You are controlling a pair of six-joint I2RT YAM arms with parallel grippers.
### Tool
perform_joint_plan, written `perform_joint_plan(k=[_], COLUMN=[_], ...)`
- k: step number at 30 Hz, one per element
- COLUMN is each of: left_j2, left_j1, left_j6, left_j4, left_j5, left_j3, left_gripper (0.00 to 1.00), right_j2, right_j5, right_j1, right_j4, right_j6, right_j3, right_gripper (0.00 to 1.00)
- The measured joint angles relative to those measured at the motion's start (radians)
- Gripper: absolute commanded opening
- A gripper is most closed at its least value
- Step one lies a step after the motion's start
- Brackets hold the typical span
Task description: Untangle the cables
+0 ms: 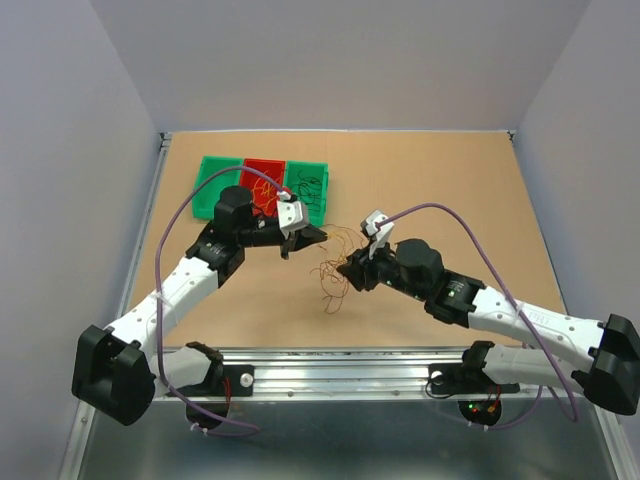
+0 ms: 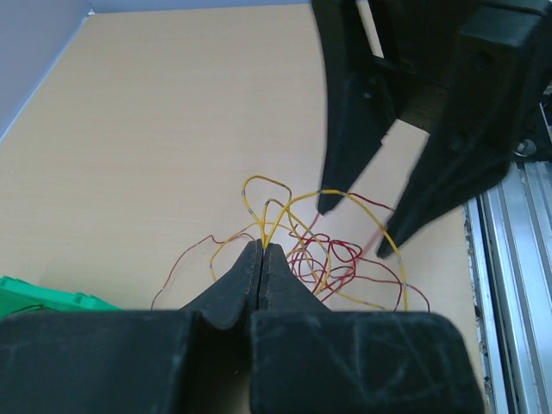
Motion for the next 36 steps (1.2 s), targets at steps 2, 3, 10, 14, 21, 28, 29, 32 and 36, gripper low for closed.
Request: perform_joint_plan(k=[2, 3, 10, 14, 21, 28, 29, 32, 36], left_j2=[0.010, 0.013, 0.016, 0.013, 0.024, 0.020, 0.020, 0.014, -0.046], left_j1=[0.000, 0.000, 0.014, 0.027, 0.029, 0.028, 0.028, 0.041, 0.062], left_j6=[0.000, 0.000, -0.064, -0.098, -0.133, -0.159, -0.166, -0.174, -0.175], left_j4=[-0.017, -0.021, -0.016, -0.026, -0.161, -0.235, -0.252, -0.239, -0.174], left_j5=[0.000, -0.009, -0.178, -0.271, -0.459, -0.649, -0.700, -0.886, -1.112], left_j3=[0.006, 0.010, 0.059, 0.119, 0.458, 0.703, 0.730, 0.764, 0.711], left_gripper=[0.00, 0.00, 0.00, 0.00, 0.00, 0.00, 0.00, 0.00, 0.00], right_j2=[0.000, 0.000, 0.000, 0.001, -0.001, -0.048, -0.053, -0.071, -0.111], right_j5=[0.000, 0.000, 0.039, 0.069, 0.121, 0.228, 0.246, 0.403, 0.623], right_j1=[0.011, 0.011, 0.017, 0.017, 0.017, 0.017, 0.017, 0.017, 0.017], right_j4=[0.002, 0.003, 0.005, 0.005, 0.003, 0.015, 0.019, -0.004, -0.073], right_j6=[-0.001, -0.003, 0.003, 0.013, 0.031, 0.066, 0.072, 0.122, 0.209], right_j3=[0.000, 0.000, 0.000, 0.000, 0.000, 0.000, 0.000, 0.001, -0.002], right_gripper=[0.26, 0.25, 0.20, 0.10, 0.00, 0.01, 0.00, 0.01, 0.00])
